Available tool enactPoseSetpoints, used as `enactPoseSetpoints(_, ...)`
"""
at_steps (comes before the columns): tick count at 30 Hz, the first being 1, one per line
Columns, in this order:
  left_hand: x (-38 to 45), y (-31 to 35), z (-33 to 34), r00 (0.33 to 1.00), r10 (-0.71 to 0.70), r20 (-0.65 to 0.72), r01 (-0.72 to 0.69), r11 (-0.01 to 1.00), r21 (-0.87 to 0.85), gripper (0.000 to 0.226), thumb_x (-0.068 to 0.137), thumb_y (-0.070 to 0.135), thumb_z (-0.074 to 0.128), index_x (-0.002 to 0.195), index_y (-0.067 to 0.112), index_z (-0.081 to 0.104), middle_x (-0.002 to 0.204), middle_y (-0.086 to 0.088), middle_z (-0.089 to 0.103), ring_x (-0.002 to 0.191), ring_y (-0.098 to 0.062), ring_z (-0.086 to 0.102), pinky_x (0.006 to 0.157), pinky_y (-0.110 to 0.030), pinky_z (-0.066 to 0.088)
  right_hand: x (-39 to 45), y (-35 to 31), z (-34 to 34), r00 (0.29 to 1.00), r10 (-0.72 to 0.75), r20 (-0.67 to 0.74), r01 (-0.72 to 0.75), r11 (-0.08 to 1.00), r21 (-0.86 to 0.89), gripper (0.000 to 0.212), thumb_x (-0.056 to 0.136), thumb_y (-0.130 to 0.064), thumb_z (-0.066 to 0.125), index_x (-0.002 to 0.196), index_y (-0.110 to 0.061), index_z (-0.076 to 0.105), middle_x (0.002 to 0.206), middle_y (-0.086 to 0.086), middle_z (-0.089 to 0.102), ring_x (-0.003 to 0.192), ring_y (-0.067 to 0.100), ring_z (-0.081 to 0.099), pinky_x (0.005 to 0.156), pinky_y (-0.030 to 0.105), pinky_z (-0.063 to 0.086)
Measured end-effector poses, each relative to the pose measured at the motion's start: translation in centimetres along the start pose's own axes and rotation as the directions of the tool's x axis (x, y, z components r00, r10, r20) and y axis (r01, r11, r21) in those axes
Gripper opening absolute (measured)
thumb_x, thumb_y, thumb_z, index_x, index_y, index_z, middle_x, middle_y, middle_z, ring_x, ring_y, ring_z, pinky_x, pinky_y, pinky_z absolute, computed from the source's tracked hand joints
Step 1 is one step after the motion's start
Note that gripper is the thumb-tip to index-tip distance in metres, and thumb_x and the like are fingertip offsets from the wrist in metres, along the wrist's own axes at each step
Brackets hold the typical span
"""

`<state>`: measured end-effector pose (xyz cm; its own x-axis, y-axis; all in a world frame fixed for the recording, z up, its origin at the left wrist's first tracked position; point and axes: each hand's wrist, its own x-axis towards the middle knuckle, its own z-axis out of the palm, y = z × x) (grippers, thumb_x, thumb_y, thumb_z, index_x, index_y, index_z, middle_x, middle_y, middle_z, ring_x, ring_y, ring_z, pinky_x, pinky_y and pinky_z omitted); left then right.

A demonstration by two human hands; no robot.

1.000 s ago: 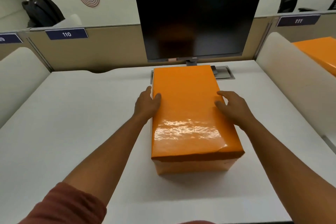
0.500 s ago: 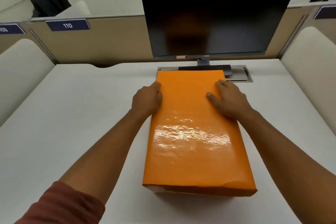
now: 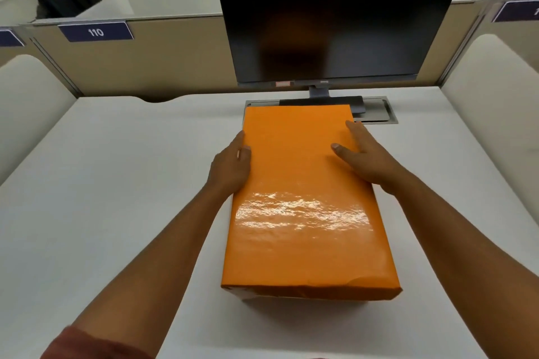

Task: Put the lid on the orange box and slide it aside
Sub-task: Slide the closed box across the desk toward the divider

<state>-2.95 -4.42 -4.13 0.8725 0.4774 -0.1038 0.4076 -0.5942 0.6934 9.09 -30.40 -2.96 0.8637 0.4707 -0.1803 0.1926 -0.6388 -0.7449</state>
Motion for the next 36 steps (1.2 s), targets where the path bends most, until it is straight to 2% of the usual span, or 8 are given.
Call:
enactPoseSetpoints(4,-3.6,-1.5,-0.1,0.988,-0.131,0.081,0.149,0.942,-0.300,0.068,0.097,0.058,0.040,0.156,0.030,0.020,0.160,-0.002,0.034,0.141,-0.029,0.041,0.113,-0.050,0.037,-4.3,1.8,0.2,0.973,0.205,-0.106,-0.172,0.950,0.262,0.075,0.093,-0.055,0.050,0.156,-0.030,0.018,0.164,0.002,0.022,0.147,0.028,0.029,0.114,0.051,0.032)
enactPoseSetpoints(7,-6.6,-2.6,-0.4,0.970,-0.203,0.130,0.240,0.875,-0.420,0.069,0.093,0.064,0.042,0.151,0.028,0.035,0.149,-0.003,0.050,0.127,-0.026,0.056,0.104,-0.048,0.047,-7.9,3.4,1.0,0.947,0.321,0.030,-0.307,0.867,0.393,0.074,0.090,-0.061,0.051,0.152,-0.025,0.032,0.151,0.005,0.045,0.131,0.030,0.050,0.104,0.051,0.044)
enactPoseSetpoints(10,-9.3,-3.5,-0.8,0.938,-0.227,0.263,0.327,0.831,-0.451,0.057,0.092,0.069,0.036,0.126,0.030,0.059,0.111,0.004,0.072,0.100,-0.018,0.068,0.087,-0.041,0.054,-10.5,4.0,1.9,0.934,0.335,0.123,-0.353,0.814,0.461,0.057,0.091,-0.061,0.047,0.135,-0.024,0.051,0.124,0.002,0.065,0.108,0.027,0.064,0.087,0.046,0.052)
enactPoseSetpoints(13,-11.3,-4.5,-0.7,0.918,-0.225,0.327,0.363,0.808,-0.465,0.057,0.091,0.070,0.035,0.126,0.032,0.058,0.114,0.004,0.070,0.104,-0.020,0.067,0.091,-0.042,0.054,-12.2,3.9,2.6,0.929,0.333,0.163,-0.366,0.755,0.544,0.051,0.090,-0.061,0.051,0.125,-0.025,0.059,0.114,0.005,0.072,0.103,0.030,0.069,0.089,0.050,0.053)
enactPoseSetpoints(18,-13.3,-5.0,-1.6,0.937,-0.196,0.288,0.323,0.801,-0.504,0.053,0.093,0.064,0.041,0.129,0.029,0.058,0.106,0.006,0.072,0.095,-0.017,0.072,0.075,-0.032,0.055,-13.7,2.2,3.4,0.948,0.288,0.133,-0.312,0.772,0.554,0.052,0.090,-0.054,0.056,0.130,-0.021,0.058,0.119,0.004,0.070,0.106,0.027,0.067,0.088,0.046,0.052)
enactPoseSetpoints(24,-15.4,-7.4,-4.5,0.946,-0.223,0.233,0.316,0.789,-0.527,0.059,0.094,0.062,0.040,0.140,0.025,0.049,0.118,-0.002,0.066,0.094,-0.016,0.068,0.083,-0.036,0.053,-15.0,-1.1,5.7,0.966,0.217,0.142,-0.259,0.802,0.538,0.056,0.092,-0.052,0.053,0.140,-0.022,0.049,0.123,0.000,0.065,0.106,0.023,0.064,0.082,0.043,0.051)
enactPoseSetpoints(30,-18.3,-10.7,-7.8,0.973,-0.200,0.118,0.233,0.851,-0.471,0.064,0.098,0.057,0.033,0.155,0.035,0.014,0.157,-0.003,0.036,0.129,-0.029,0.053,0.092,-0.039,0.047,-15.9,-3.9,9.7,0.967,0.192,0.169,-0.254,0.800,0.543,0.060,0.090,-0.059,0.053,0.139,-0.024,0.049,0.129,0.006,0.065,0.112,0.033,0.065,0.101,0.060,0.047)
enactPoseSetpoints(36,-20.1,-15.1,-12.2,0.974,-0.218,0.062,0.217,0.819,-0.532,0.065,0.095,0.056,0.046,0.153,0.036,0.025,0.146,-0.002,0.049,0.113,-0.026,0.062,0.087,-0.040,0.054,-16.2,-7.2,14.7,0.980,0.108,0.170,-0.189,0.782,0.593,0.052,0.093,-0.055,0.052,0.135,-0.024,0.054,0.124,0.005,0.070,0.109,0.033,0.068,0.101,0.059,0.048)
